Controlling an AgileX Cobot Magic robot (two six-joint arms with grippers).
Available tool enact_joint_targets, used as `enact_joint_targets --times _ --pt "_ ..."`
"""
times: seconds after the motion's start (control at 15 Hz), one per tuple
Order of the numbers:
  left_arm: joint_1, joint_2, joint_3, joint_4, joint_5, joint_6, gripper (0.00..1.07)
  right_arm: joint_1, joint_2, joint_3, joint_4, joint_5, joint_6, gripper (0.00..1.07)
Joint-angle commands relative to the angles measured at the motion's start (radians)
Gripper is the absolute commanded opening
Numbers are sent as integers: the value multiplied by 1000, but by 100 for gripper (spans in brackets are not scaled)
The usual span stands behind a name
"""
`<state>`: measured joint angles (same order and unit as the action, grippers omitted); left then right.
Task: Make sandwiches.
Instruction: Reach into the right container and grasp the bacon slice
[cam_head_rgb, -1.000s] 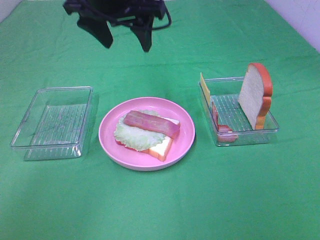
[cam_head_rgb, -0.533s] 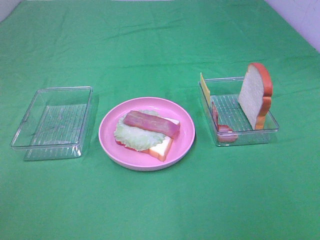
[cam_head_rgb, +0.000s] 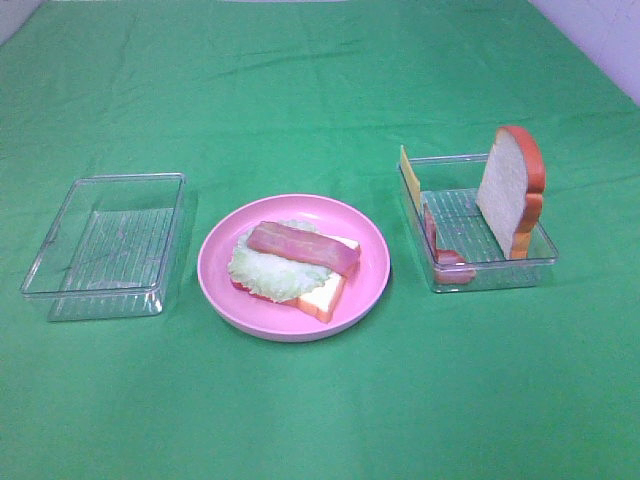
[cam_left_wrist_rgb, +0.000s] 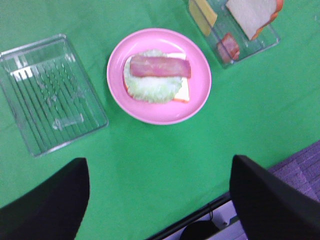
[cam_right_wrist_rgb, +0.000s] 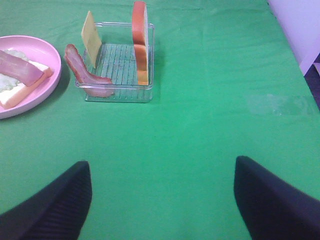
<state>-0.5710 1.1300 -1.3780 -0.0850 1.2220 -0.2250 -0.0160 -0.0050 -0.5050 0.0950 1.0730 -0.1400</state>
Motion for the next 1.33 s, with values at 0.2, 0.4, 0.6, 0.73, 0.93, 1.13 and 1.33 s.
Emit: enact_joint_targets --times 0.2,0.4,0.6,0.73,0.93,1.13,1.33 --pt "-3 -315 315 35 65 -6 74 -4 -14 -1 -1 -12 -12 75" --pt "-3 -524 457 77 65 -6 74 -4 -14 -1 -1 -12 -12 75" --pt "-3 -722 581 98 65 60 74 -4 -14 -1 -1 -12 -12 75" --pt "-3 -837 646 109 65 75 74 -4 -14 -1 -1 -12 -12 75" --pt "-3 -988 762 107 65 73 74 -4 -14 -1 -1 -12 -12 75" --pt "-3 -1069 825 105 46 72 74 -4 -14 -1 -1 -12 -12 75" --pt "-3 -1086 832 113 -32 70 74 -4 -14 -1 0 -12 -12 75"
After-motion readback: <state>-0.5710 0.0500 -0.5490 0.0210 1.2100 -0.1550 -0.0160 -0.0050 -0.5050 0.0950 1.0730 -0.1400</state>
